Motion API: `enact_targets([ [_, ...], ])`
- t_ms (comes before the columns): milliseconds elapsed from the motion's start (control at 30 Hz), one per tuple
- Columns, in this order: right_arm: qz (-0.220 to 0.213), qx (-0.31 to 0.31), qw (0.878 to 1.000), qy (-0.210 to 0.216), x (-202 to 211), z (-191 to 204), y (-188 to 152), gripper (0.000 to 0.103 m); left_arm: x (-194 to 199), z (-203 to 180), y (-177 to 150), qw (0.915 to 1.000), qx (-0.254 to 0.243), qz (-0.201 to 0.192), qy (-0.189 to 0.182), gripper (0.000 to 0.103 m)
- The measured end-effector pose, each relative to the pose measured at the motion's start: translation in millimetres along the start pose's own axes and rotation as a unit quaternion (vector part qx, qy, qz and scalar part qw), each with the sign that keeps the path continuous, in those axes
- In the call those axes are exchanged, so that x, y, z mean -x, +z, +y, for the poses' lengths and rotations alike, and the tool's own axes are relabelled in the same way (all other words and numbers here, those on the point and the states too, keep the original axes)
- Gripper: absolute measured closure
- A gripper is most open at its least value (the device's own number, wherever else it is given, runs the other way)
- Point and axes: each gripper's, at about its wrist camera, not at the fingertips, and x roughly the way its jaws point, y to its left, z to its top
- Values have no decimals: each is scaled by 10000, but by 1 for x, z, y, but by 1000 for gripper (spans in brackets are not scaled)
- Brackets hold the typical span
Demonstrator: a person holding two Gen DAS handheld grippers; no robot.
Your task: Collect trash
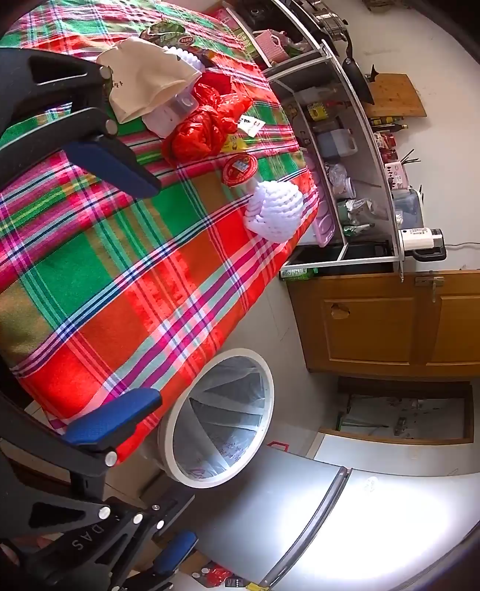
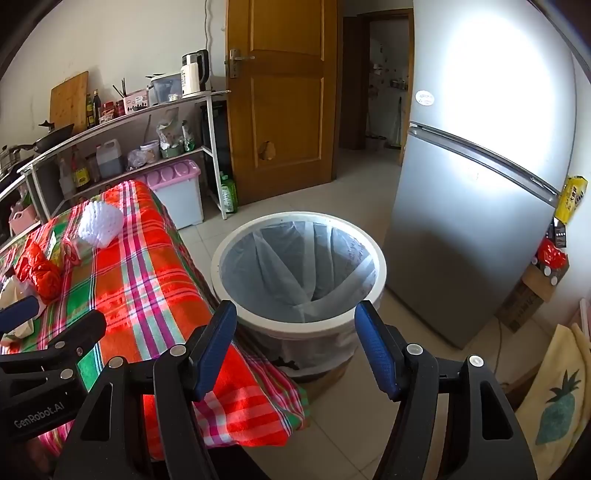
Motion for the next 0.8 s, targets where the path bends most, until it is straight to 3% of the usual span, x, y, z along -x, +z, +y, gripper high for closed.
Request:
enact_targets([
  [800, -75, 1, 9999, -70, 1, 0, -1, 36, 1, 5, -2, 10000, 40, -45, 48, 0],
])
